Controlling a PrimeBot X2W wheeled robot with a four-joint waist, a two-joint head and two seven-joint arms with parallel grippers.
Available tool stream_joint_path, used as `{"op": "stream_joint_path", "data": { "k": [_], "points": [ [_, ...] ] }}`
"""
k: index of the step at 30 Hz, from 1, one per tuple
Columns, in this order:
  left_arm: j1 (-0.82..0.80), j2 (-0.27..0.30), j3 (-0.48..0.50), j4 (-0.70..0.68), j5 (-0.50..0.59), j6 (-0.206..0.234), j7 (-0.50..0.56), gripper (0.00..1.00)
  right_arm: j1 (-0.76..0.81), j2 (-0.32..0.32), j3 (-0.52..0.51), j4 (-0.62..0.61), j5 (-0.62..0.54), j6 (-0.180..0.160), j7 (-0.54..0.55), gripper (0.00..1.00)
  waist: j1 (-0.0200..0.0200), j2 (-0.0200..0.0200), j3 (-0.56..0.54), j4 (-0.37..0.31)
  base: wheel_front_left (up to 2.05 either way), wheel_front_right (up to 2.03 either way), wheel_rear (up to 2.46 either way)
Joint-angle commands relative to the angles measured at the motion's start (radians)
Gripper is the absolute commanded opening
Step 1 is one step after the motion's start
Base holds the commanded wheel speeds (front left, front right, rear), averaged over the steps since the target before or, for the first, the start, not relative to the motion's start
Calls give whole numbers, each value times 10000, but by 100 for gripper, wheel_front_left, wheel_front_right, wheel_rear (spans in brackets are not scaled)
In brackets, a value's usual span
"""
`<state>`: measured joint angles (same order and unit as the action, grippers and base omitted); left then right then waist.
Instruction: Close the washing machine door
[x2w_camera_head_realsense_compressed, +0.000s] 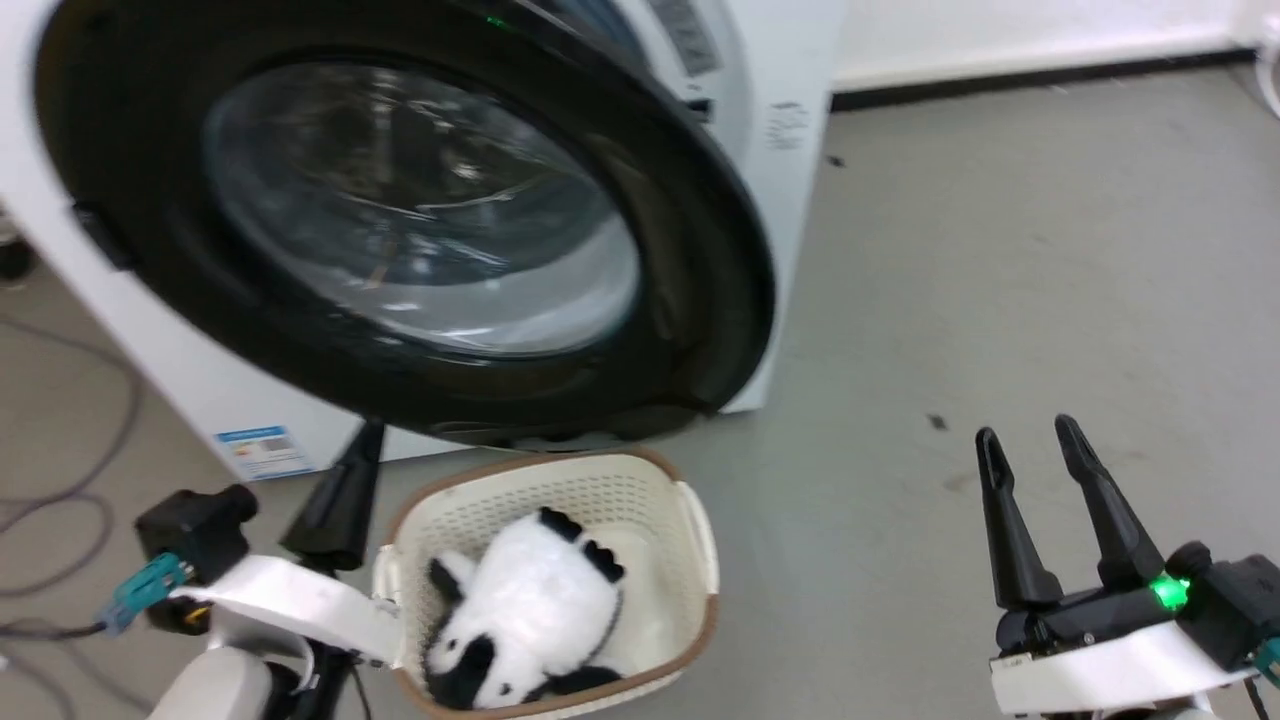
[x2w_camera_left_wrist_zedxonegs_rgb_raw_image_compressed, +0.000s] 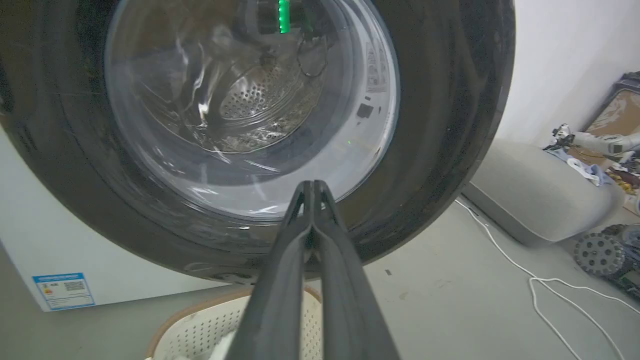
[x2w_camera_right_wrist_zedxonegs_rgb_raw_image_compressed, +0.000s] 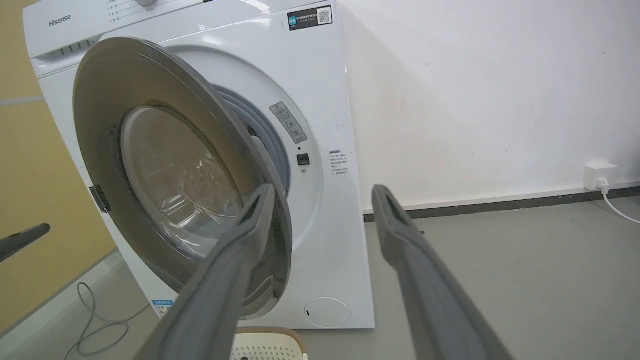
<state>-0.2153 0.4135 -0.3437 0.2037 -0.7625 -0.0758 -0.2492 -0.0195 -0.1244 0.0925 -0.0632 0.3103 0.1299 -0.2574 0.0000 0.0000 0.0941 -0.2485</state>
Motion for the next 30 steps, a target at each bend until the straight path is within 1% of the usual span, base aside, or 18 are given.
{"op": "stream_joint_path", "data": {
  "k": [1, 3, 6, 7, 8, 9, 12, 13, 15, 20, 27, 28, 29, 30],
  "points": [
    [282, -21, 204, -264, 418, 211, -94, 0, 138, -54, -22, -38, -89, 8, -44, 100, 0, 0, -300, 521, 0, 0, 0],
    [598, -330, 928, -935, 919, 482, -116, 0, 205, -98, -33, -50, -104, 8, -44, 100, 0, 0, -361, 740, 0, 0, 0],
    [1356, -1018, 1995, -1932, 1992, 778, -121, 0, 314, -116, -82, -70, -94, 8, -44, 100, 0, 0, -494, 1036, 0, 0, 0],
    [1619, -1250, 2204, -2212, 2410, 810, -122, 8, 350, -136, -64, -73, -95, 8, -44, 100, 0, 0, -514, 1120, 0, 0, 0],
    [1875, -1491, 2376, -2449, 2801, 835, -122, 40, 377, -158, -33, -63, -89, 8, -44, 100, 0, 0, -531, 1192, 0, 0, 0],
    [2116, -1698, 2501, -2650, 3229, 862, -123, 100, 394, -181, 6, -50, -77, 8, -44, 100, 0, 0, -547, 1260, 0, 0, 0],
    [2783, -2352, 2707, -2891, 4070, 841, -124, 100, 420, -220, 158, -9, -64, 8, -44, 100, 0, 0, -582, 1402, 0, 0, 0],
    [2975, -2451, 2692, -2822, 4346, 770, -124, 100, 425, -223, 190, 6, -64, 8, -44, 100, 0, 0, -590, 1429, 0, 0, 0],
    [3246, -2585, 2569, -2688, 4840, 557, -124, 100, 433, -245, 229, 84, -107, 8, -44, 100, 0, 0, -608, 1460, 0, 0, 0],
    [3480, -2789, 2524, -2455, 5568, 316, -125, 100, 490, -171, 263, 275, -143, 8, -44, 100, 0, 0, -594, 1521, 0, 0, 0],
    [3214, -3042, 2811, -2502, 5810, -23, -125, 100, 527, -286, 86, 559, -364, 8, -44, 100, 0, 0, -408, 1713, 0, 0, 0],
    [3160, -3075, 2844, -2496, 5832, -65, -125, 100, 505, -353, 103, 670, -466, 8, -44, 75, 0, 0, -358, 1750, 0, 0, 0],
    [3106, -3107, 2865, -2489, 5858, -105, -125, 100, 460, -396, 117, 730, -514, 8, -44, 28, 0, 0, -300, 1792, 0, 0, 0],
    [3048, -3137, 2871, -2484, 5892, -143, -125, 100, 400, -444, 147, 749, -515, 8, -44, 0, 0, 0, -226, 1843, 0, 0, 0]
  ]
}}
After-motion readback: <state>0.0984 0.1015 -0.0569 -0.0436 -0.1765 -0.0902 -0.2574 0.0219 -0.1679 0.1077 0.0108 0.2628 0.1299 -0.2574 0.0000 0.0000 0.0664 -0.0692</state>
